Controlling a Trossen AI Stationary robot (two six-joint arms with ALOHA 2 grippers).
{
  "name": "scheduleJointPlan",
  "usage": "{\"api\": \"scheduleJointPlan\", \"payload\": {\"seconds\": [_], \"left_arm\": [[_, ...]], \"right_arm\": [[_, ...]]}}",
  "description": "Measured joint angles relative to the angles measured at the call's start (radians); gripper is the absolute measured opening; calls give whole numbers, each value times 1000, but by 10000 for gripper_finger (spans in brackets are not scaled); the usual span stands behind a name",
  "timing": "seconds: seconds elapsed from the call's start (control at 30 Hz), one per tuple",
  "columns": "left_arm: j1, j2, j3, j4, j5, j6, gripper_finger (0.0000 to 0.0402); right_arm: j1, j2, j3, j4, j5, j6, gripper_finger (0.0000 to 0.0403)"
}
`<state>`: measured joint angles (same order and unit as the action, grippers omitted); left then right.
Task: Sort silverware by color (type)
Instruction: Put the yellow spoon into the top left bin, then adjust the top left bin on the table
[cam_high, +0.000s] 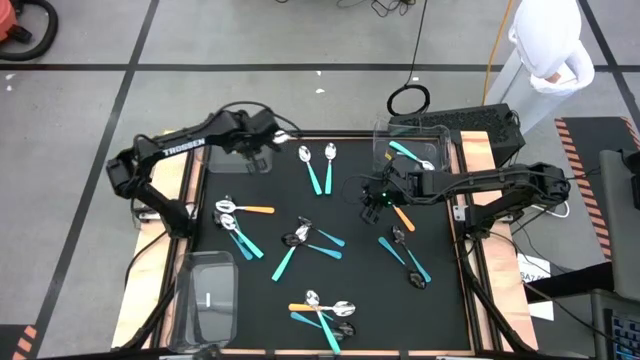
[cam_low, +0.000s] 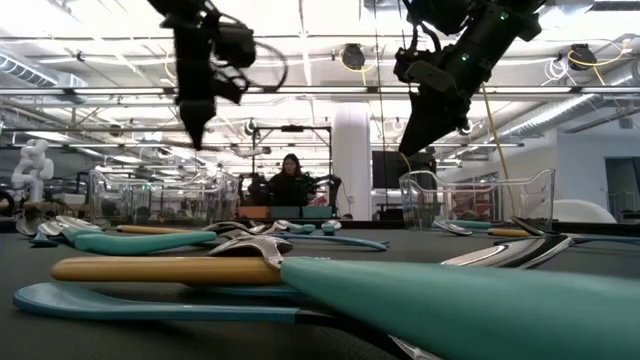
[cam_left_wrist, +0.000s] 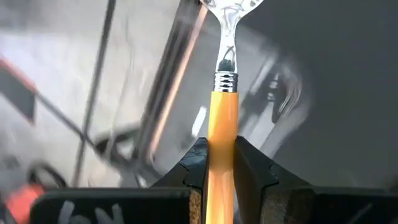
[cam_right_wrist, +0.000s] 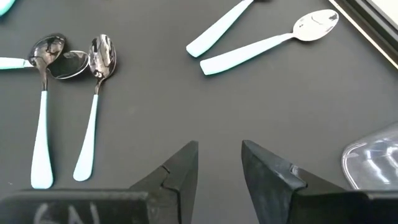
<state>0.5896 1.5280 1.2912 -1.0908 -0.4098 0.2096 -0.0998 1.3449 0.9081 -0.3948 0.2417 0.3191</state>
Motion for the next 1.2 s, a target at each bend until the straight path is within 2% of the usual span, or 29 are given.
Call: {"api": "scheduleJointPlan", "payload": {"seconds": [0.2, 0.33, 0.4, 0.6, 0.7, 0.8, 0.93, 1.2], "left_arm": [[117, -24, -93, -19, -13, -140, 44], [170, -24, -163, 49, -12, -123, 47], [185, -23, -196, 96, -12, -126, 74], [203, -23, -240, 153, -12, -178, 190], [202, -23, -240, 172, -12, -179, 227], [189, -23, -240, 203, -13, -189, 244], [151, -24, -240, 237, -13, -256, 247], [-31, -25, -240, 385, -14, -282, 249]], "right_arm": [[-1, 0, -23, 23, -1, -10, 118], [-5, 0, -31, 32, -2, -2, 118], [-5, 0, -32, 31, -2, -1, 118], [-3, 0, -32, 24, -2, 19, 118], [-3, 0, -32, -10, -3, 41, 118], [3, 0, -32, -58, -2, 76, 118], [26, 0, -32, -89, -3, 105, 118], [81, 0, -32, -157, 35, 165, 118]]}}
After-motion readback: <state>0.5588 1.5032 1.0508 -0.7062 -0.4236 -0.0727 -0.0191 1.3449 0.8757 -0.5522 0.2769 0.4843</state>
